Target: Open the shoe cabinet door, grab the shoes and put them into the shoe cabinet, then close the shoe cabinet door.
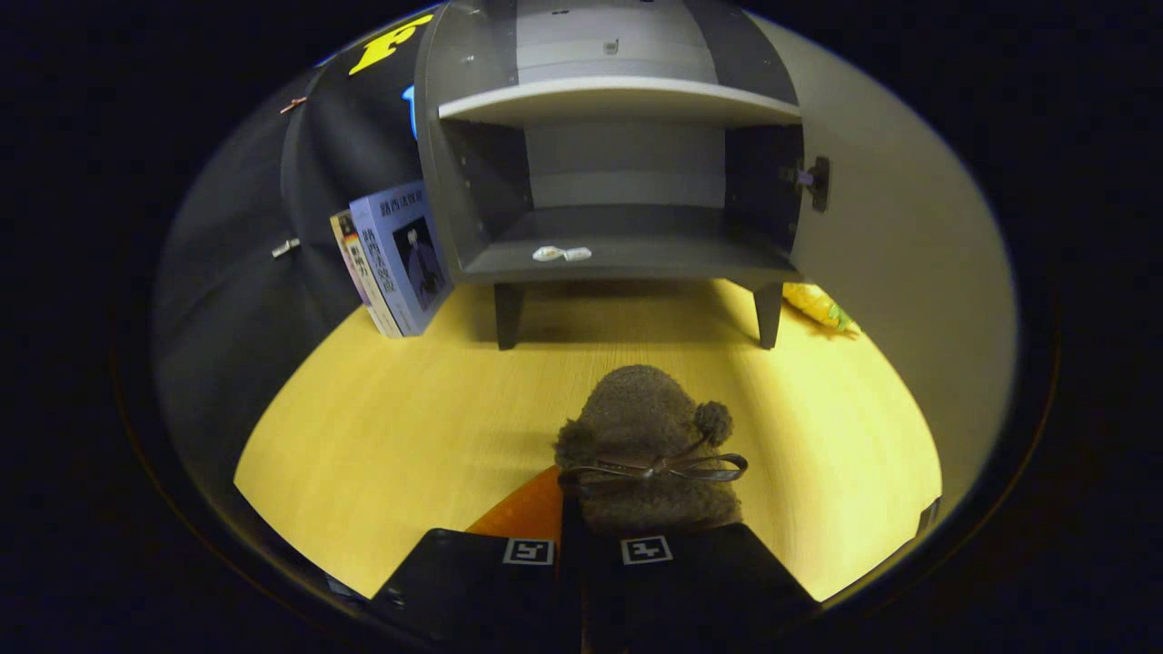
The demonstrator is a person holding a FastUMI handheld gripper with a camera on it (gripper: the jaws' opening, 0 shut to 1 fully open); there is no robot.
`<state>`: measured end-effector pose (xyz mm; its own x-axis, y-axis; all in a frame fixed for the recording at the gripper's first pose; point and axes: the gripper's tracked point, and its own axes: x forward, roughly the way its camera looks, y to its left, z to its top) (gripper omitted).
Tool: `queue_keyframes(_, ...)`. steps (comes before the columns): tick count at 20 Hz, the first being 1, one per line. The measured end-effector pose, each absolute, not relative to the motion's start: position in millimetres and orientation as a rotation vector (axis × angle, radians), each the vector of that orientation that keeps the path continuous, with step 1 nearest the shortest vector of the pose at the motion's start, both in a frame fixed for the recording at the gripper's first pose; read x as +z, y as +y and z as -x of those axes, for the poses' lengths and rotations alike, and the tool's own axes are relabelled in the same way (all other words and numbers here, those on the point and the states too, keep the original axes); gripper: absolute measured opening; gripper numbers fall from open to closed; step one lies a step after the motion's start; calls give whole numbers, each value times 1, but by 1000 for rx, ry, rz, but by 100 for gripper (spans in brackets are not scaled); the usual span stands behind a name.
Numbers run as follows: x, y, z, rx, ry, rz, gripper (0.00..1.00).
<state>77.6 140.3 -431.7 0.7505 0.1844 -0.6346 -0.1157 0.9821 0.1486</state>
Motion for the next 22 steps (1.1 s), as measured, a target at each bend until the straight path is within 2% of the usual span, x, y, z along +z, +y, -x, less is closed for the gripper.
queue_keyframes(10, -266, 121, -100, 173, 596, -107, 12)
queue_keyframes(15, -183, 125, -147, 200, 522, -135, 12)
queue_keyframes(22, -130, 124, -233, 201, 471, -103, 12)
